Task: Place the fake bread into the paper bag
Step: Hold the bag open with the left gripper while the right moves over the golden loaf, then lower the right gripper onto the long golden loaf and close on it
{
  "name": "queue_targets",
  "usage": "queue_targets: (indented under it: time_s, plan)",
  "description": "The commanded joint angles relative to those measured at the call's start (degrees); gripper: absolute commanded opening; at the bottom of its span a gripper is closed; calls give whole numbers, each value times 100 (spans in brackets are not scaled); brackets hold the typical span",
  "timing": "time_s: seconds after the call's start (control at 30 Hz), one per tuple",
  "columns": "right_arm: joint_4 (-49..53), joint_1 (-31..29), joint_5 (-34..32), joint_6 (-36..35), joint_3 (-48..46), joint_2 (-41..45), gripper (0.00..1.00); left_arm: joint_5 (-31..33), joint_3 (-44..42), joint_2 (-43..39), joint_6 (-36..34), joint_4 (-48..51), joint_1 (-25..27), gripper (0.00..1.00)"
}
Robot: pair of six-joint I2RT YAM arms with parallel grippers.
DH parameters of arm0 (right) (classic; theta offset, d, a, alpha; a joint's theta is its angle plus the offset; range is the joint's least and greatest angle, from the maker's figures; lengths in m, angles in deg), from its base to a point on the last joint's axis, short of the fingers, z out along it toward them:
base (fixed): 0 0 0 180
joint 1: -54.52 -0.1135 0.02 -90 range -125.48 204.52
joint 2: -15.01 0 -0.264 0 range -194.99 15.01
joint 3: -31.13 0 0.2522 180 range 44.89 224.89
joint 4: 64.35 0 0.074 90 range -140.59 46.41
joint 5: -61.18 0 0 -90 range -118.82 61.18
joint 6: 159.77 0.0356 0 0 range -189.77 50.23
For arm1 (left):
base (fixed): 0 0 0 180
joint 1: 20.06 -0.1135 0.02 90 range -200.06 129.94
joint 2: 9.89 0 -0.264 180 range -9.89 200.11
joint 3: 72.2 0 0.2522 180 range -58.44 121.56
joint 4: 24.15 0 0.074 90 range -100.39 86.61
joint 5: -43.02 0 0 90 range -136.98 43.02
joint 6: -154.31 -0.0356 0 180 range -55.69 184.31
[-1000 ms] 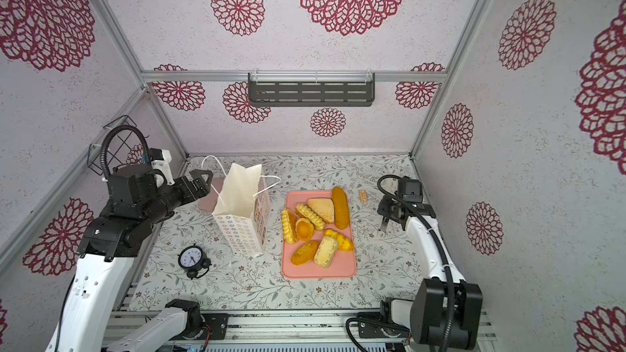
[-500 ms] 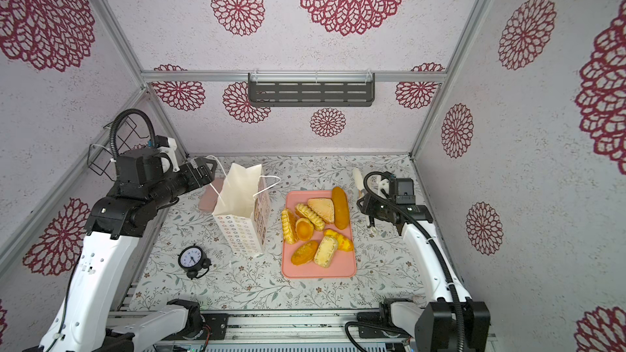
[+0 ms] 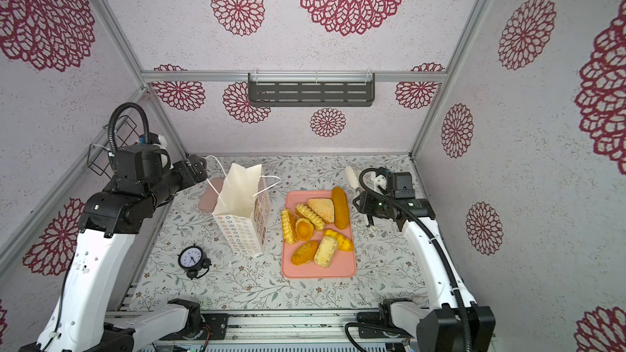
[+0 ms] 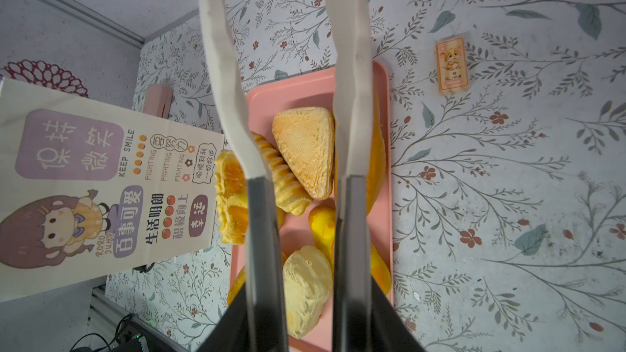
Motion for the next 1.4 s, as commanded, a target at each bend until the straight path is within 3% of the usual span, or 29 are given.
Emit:
queue_targets:
  time_s: [0.0, 0.17, 0.3, 0.93, 1.37]
  plan:
    - [483, -102, 17, -382, 274, 126, 43, 121, -28, -116, -110, -26, -248, 97]
    - [879, -193, -173, -528, 185, 175, 43, -679, -197, -31, -33, 68, -563, 99]
    - [879, -194, -469, -564, 3, 134, 44, -1294, -453, 134, -7, 47, -544, 92]
    - [877, -192, -794, -594, 62, -977, 50, -1295, -1555, -342, -368, -383, -257, 90]
    - [784, -236, -813, -516, 106, -1406, 55, -1358, -1659, -399, -604, -585, -182, 90]
